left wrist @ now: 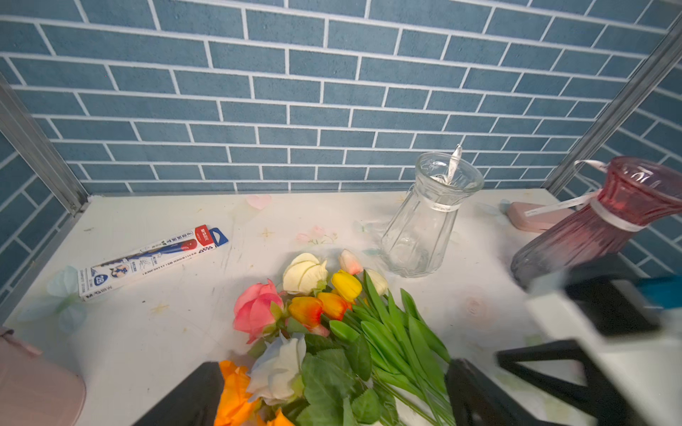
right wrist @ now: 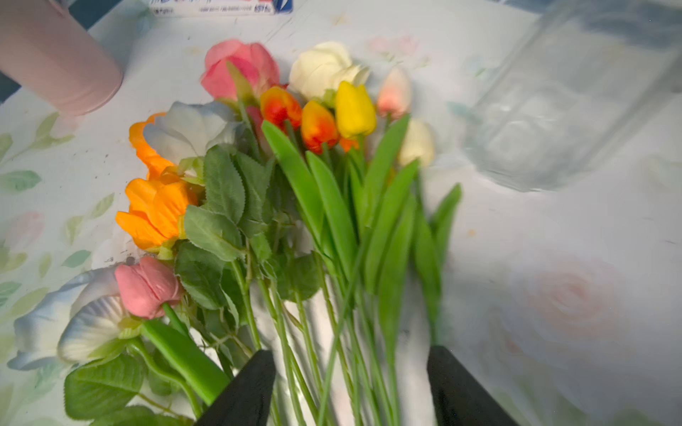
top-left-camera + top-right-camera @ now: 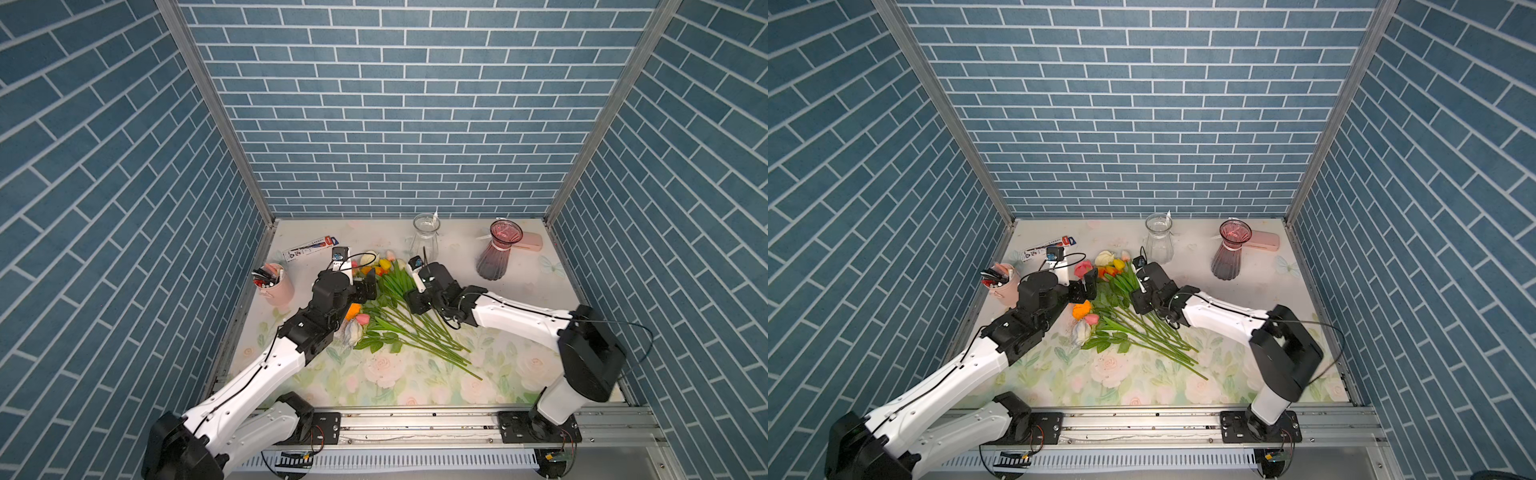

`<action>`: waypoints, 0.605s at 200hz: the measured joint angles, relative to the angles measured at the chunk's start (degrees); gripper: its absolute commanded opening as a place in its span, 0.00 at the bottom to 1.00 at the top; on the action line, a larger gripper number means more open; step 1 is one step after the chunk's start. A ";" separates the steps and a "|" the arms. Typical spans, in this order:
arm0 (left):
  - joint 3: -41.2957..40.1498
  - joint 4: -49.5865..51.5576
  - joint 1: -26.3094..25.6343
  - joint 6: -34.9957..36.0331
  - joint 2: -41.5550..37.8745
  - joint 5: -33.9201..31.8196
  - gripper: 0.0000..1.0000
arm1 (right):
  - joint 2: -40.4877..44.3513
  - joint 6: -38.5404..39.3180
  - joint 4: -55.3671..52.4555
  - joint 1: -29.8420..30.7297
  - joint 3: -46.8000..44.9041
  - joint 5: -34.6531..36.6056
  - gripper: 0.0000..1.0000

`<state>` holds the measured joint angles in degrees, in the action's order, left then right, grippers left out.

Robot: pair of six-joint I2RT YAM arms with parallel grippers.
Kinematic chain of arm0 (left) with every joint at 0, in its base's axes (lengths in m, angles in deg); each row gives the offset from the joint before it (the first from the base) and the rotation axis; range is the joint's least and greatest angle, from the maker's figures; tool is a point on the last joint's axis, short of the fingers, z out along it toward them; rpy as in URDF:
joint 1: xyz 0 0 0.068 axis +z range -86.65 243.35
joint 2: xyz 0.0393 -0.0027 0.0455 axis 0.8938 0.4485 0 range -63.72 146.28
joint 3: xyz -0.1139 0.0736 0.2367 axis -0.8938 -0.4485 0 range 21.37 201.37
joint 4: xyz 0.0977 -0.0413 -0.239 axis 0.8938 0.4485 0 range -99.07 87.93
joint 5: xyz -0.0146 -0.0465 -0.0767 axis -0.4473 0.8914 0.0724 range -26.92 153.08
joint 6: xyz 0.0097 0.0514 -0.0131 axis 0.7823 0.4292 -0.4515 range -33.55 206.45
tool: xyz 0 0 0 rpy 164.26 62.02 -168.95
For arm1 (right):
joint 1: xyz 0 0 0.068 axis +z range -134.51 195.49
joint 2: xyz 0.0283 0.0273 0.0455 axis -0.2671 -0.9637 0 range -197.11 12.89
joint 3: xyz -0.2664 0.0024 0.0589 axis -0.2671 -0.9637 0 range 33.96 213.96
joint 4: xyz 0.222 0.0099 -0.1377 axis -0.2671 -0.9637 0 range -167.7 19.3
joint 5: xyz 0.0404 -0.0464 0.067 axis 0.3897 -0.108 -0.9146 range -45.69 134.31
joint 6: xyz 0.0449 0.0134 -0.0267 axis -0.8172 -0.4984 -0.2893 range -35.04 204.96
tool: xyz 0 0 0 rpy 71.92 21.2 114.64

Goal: Arrange the flowers in different vases according to their variety
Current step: Pick up the flower at the center of the board.

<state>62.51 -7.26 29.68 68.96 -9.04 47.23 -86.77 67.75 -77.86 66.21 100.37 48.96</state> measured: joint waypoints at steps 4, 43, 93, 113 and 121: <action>-0.42 0.39 -0.13 -0.81 -0.59 0.20 1.00 | -1.86 -0.57 -0.61 0.04 1.46 -0.74 0.62; -5.03 3.98 -2.56 -5.40 -1.22 1.70 1.00 | -8.79 -4.15 -4.48 0.07 7.08 -3.50 0.59; -4.74 5.07 -3.19 -6.29 2.36 2.25 1.00 | -9.92 -7.08 -6.08 0.07 9.07 -5.66 0.39; -4.74 5.01 -3.41 -6.54 3.06 2.69 1.00 | -10.75 -7.48 -6.51 0.07 9.07 -5.81 0.38; -4.74 4.90 -3.52 -6.71 3.13 2.93 1.00 | -11.06 -7.61 -6.86 0.07 9.07 -5.79 0.38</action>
<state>57.77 -2.37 26.16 62.25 -5.92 50.16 -97.83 60.14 -84.72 66.27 109.44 43.16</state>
